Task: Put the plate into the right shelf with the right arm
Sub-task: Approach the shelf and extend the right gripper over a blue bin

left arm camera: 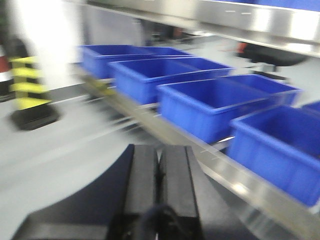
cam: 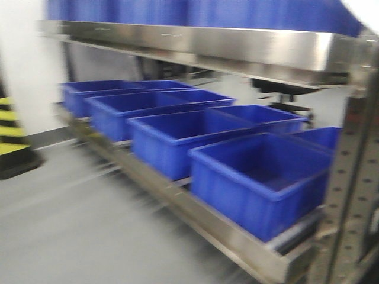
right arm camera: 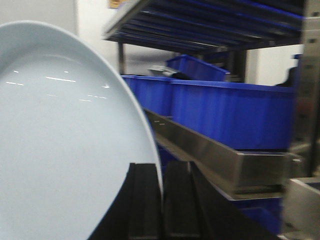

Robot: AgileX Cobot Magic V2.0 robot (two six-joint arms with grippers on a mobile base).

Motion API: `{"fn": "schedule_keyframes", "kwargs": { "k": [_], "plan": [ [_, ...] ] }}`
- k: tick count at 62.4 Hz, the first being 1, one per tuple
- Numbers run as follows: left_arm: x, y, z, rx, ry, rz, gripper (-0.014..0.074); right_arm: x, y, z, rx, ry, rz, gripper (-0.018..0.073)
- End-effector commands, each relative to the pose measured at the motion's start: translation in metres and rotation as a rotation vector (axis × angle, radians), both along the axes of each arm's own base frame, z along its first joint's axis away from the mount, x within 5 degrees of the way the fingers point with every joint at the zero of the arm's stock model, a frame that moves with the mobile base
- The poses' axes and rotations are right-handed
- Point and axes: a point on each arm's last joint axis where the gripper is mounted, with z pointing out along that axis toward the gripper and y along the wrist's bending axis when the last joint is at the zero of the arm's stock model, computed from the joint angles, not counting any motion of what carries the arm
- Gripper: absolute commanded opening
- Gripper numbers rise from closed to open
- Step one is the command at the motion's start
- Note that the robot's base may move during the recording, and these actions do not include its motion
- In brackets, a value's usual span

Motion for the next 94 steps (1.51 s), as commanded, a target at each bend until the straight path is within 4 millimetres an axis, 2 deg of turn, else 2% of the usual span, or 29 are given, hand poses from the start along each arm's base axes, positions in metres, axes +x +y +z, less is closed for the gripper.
{"fn": "schedule_keyframes", "kwargs": {
  "k": [1,94],
  "plan": [
    [0.0000,0.0003,0.0050,-0.014,-0.083,0.004,-0.0047,-0.0067,-0.0057,0.0165,0.050,-0.114,-0.035,0.0056],
    [0.0000,0.0003,0.0050,-0.014,-0.083,0.004,-0.0047,-0.0067,-0.0057,0.0165,0.050,-0.114,-0.035,0.0056]
  ]
}}
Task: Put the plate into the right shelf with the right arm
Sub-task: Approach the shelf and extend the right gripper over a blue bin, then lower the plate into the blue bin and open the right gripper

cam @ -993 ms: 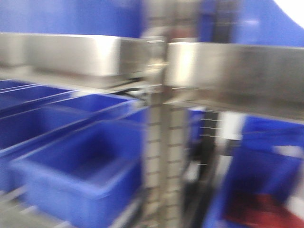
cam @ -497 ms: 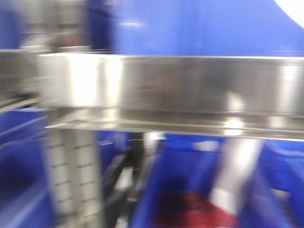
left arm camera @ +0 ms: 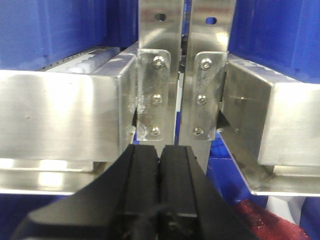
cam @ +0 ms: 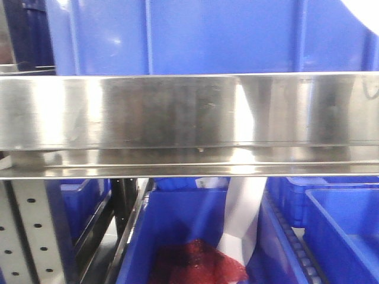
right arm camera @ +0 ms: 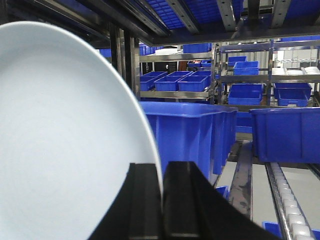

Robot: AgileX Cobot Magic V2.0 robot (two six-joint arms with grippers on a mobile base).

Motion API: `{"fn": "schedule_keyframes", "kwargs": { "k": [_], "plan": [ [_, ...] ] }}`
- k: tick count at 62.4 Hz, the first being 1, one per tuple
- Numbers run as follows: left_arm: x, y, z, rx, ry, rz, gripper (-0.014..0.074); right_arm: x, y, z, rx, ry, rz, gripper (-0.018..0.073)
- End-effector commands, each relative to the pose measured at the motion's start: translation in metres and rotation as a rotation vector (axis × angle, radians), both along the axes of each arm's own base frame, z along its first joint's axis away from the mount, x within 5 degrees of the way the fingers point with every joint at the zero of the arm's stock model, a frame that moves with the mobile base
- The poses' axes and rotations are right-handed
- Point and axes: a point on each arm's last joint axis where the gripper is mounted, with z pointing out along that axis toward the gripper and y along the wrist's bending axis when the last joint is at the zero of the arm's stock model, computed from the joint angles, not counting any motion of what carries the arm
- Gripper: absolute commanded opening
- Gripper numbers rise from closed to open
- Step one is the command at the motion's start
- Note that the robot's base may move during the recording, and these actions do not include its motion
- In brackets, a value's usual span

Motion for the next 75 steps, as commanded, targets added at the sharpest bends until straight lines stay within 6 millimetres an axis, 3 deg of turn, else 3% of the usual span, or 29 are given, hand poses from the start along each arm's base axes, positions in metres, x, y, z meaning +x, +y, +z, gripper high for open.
{"fn": "schedule_keyframes", "kwargs": {
  "k": [1,47,63,75],
  "plan": [
    [0.000,0.000,0.005,-0.014,-0.083,0.004,-0.0047,-0.007,-0.006,0.016,0.050,-0.113,-0.035,0.0056],
    [0.000,0.000,0.005,-0.014,-0.083,0.004,-0.0047,-0.010,-0.008,0.024,0.066,-0.151,-0.045,0.0056],
    [0.000,0.000,0.005,-0.014,-0.083,0.004,-0.0047,-0.024,-0.010,0.074,0.080,-0.220,-0.027,0.0056],
    [0.000,0.000,0.005,-0.014,-0.083,0.004,-0.0047,0.000,0.003,0.133,0.016,-0.098,0.032,0.0056]
  ]
}}
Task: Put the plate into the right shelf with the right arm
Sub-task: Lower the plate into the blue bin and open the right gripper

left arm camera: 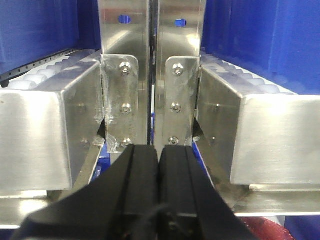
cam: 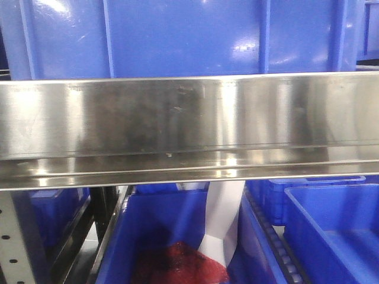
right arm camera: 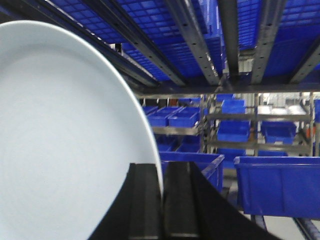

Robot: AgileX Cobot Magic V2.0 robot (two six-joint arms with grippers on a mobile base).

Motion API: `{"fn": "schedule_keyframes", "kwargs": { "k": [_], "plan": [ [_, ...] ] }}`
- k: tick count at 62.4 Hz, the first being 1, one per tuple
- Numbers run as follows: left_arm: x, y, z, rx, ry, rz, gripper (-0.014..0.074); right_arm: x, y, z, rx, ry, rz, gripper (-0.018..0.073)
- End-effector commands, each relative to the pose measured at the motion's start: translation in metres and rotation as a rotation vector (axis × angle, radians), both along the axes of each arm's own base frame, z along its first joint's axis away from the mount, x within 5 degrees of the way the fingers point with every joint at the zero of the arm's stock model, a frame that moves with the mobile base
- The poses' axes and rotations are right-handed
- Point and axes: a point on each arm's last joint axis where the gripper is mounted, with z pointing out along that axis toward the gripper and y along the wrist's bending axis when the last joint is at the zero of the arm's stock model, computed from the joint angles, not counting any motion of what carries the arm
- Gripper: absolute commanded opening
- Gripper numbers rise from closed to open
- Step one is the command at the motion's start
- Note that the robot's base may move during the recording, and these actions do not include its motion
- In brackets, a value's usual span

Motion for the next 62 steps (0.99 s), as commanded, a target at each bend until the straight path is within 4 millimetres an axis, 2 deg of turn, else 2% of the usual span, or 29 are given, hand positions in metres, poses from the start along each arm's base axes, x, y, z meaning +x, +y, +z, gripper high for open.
{"fn": "schedule_keyframes", "kwargs": {
  "k": [1,7,16,27,41,49,57,62],
  "plan": [
    [0.000,0.000,0.005,-0.014,-0.083,0.004,-0.0047,0.018,0.006,0.044,-0.008,0.017,0.010,0.0056],
    [0.000,0.000,0.005,-0.014,-0.083,0.004,-0.0047,0.042,0.016,0.070,-0.040,0.081,0.033,0.0056],
    [0.000,0.000,0.005,-0.014,-0.083,0.004,-0.0047,0.090,0.031,0.106,-0.067,0.144,0.049,0.0056],
    [0.000,0.000,0.005,-0.014,-0.083,0.004,-0.0047,0.148,0.050,0.130,-0.090,0.205,0.061,0.0056],
    [0.000,0.000,0.005,-0.014,-0.083,0.004,-0.0047,0.225,0.076,0.126,-0.137,0.329,0.090,0.0056],
    [0.000,0.000,0.005,-0.014,-0.083,0.004,-0.0047,0.262,0.090,0.112,-0.159,0.396,0.106,0.0057],
    [0.000,0.000,0.005,-0.014,-0.083,0.004,-0.0047,0.283,0.100,0.099,-0.172,0.437,0.117,0.0058],
    [0.000,0.000,0.005,-0.014,-0.083,0.004,-0.0047,0.288,0.107,0.093,-0.180,0.455,0.129,0.0087]
  ]
}}
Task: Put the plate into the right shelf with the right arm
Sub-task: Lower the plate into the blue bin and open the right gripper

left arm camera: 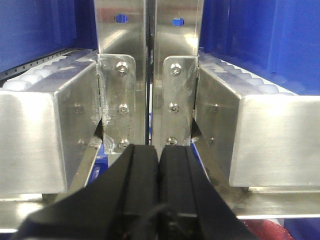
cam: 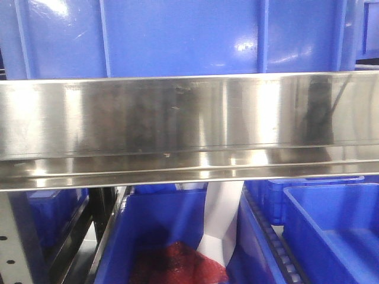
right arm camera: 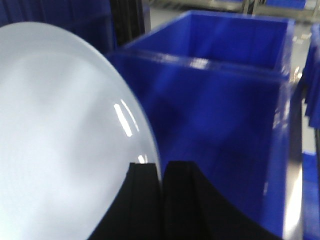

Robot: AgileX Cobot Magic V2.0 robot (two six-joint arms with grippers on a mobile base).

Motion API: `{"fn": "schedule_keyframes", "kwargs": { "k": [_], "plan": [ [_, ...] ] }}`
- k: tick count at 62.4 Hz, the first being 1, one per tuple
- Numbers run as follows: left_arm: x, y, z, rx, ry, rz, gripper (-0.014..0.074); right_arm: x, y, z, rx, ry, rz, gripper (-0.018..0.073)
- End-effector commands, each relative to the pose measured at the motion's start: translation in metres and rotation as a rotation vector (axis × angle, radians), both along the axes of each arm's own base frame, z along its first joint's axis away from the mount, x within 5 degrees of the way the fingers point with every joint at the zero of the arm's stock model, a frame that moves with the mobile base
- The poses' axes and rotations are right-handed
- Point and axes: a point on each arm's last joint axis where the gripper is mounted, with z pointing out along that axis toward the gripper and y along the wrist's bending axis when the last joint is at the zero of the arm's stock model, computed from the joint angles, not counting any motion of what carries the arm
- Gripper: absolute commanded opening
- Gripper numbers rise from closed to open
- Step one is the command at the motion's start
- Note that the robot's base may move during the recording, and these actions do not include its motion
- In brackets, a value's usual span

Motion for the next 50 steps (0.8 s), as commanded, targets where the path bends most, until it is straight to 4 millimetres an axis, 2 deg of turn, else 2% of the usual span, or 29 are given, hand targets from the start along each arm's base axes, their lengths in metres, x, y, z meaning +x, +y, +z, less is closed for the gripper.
{"fn": "schedule_keyframes", "kwargs": {
  "k": [1,5,14,19,29,35,44,48,50],
  "plan": [
    [0.000,0.000,0.005,-0.014,-0.083,0.004,-0.0047,-0.005,0.001,0.026,0.056,-0.119,-0.014,0.0109],
    [0.000,0.000,0.005,-0.014,-0.083,0.004,-0.0047,-0.004,0.004,0.023,0.054,-0.112,-0.006,0.0183],
    [0.000,0.000,0.005,-0.014,-0.083,0.004,-0.0047,-0.004,0.011,0.023,0.060,-0.122,0.008,0.0504],
    [0.000,0.000,0.005,-0.014,-0.083,0.004,-0.0047,-0.004,0.012,0.023,0.063,-0.128,0.007,0.0645],
    [0.000,0.000,0.005,-0.014,-0.083,0.004,-0.0047,-0.006,0.011,0.025,0.064,-0.130,0.009,0.0632],
    [0.000,0.000,0.005,-0.014,-0.083,0.004,-0.0047,-0.018,0.008,0.033,0.062,-0.133,0.023,0.0632],
    [0.000,0.000,0.005,-0.014,-0.083,0.004,-0.0047,-0.052,-0.004,0.052,0.050,-0.135,0.056,0.0623],
    [0.000,0.000,0.005,-0.014,-0.083,0.004,-0.0047,-0.072,-0.013,0.064,0.048,-0.151,0.062,0.0550],
    [0.000,0.000,0.005,-0.014,-0.083,0.004,-0.0047,-0.082,-0.019,0.069,0.045,-0.158,0.060,0.0486]
  ]
}}
